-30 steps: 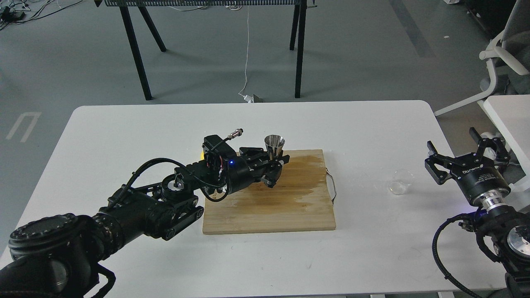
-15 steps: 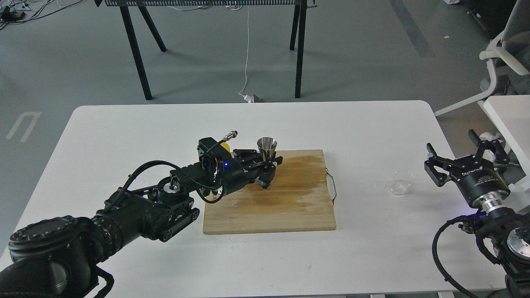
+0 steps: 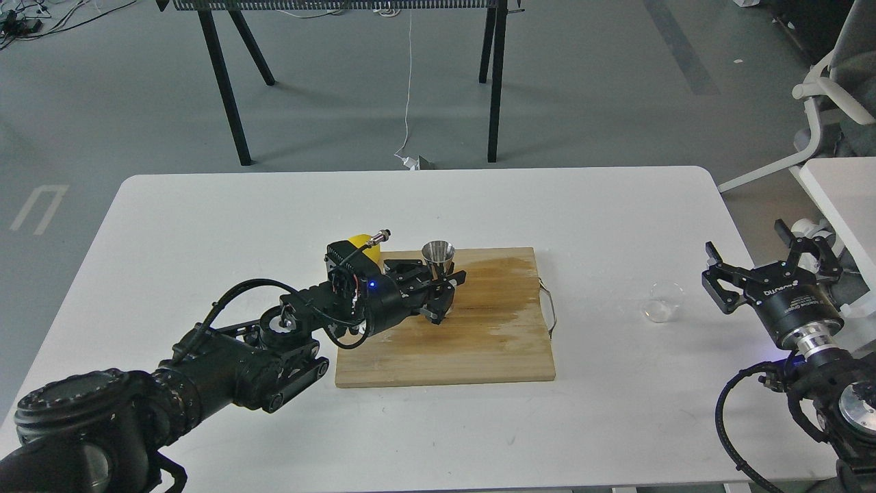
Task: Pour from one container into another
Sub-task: 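Lower the jigger onto the board center with the left gripper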
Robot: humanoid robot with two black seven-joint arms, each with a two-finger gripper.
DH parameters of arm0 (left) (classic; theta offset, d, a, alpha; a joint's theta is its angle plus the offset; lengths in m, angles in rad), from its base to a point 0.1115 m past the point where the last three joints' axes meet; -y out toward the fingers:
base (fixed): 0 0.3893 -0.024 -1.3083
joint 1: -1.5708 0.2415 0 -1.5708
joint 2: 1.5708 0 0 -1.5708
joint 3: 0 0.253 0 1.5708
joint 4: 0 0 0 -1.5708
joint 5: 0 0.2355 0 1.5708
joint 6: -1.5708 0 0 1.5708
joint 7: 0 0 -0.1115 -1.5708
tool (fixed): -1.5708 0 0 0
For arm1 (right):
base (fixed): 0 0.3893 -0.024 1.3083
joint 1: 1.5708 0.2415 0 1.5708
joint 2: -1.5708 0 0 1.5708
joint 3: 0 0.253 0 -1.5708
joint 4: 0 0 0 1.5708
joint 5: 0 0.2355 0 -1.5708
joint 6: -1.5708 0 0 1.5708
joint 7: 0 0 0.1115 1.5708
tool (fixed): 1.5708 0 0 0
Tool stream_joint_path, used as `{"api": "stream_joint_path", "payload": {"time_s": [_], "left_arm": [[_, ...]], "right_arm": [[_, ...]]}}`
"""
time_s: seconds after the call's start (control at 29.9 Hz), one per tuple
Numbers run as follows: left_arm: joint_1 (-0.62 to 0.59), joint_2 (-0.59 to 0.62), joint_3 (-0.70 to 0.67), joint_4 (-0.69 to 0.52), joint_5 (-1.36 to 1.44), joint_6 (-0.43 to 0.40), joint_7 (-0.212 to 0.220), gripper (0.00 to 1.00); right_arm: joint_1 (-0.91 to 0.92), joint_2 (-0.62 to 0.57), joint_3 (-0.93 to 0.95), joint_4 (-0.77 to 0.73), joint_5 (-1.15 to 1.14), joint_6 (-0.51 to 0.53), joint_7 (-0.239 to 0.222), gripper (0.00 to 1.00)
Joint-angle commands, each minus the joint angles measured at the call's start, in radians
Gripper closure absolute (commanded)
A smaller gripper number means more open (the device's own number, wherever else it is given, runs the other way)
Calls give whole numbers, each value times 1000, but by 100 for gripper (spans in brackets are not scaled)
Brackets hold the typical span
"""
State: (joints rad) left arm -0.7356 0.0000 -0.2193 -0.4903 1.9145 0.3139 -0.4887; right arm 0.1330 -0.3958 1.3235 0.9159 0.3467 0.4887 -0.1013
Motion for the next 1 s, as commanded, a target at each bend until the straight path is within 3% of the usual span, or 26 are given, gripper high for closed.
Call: {"api": "stream_joint_path", "payload": {"time_s": [0.0, 0.33, 0.4, 0.43, 0.47, 0.5, 0.97], "left_arm": [[7, 0, 0, -1, 0, -1, 0, 68], [35, 0, 0, -2, 0, -1, 0, 49], [35, 0, 0, -5, -2, 1, 0, 41], [35, 0, 0, -8, -5, 1, 0, 33], [35, 0, -2, -19, -8, 1, 0, 18], [36, 0, -3, -37, -12, 1, 0, 12], [33, 0, -12, -145, -51, -1, 0, 10]], "right_arm": [[-1, 2, 0, 0, 0, 0, 0, 1], [-1, 0, -3, 0, 0, 0, 0, 1], [-3, 0, -1, 1, 0, 0, 0, 1], [-3, 0, -1, 1, 0, 0, 0, 1], [-3, 0, -1, 1, 0, 0, 0, 1], [-3, -2, 0, 1, 0, 0, 0, 1], [-6, -2, 5, 0, 0, 0, 0, 1]]}}
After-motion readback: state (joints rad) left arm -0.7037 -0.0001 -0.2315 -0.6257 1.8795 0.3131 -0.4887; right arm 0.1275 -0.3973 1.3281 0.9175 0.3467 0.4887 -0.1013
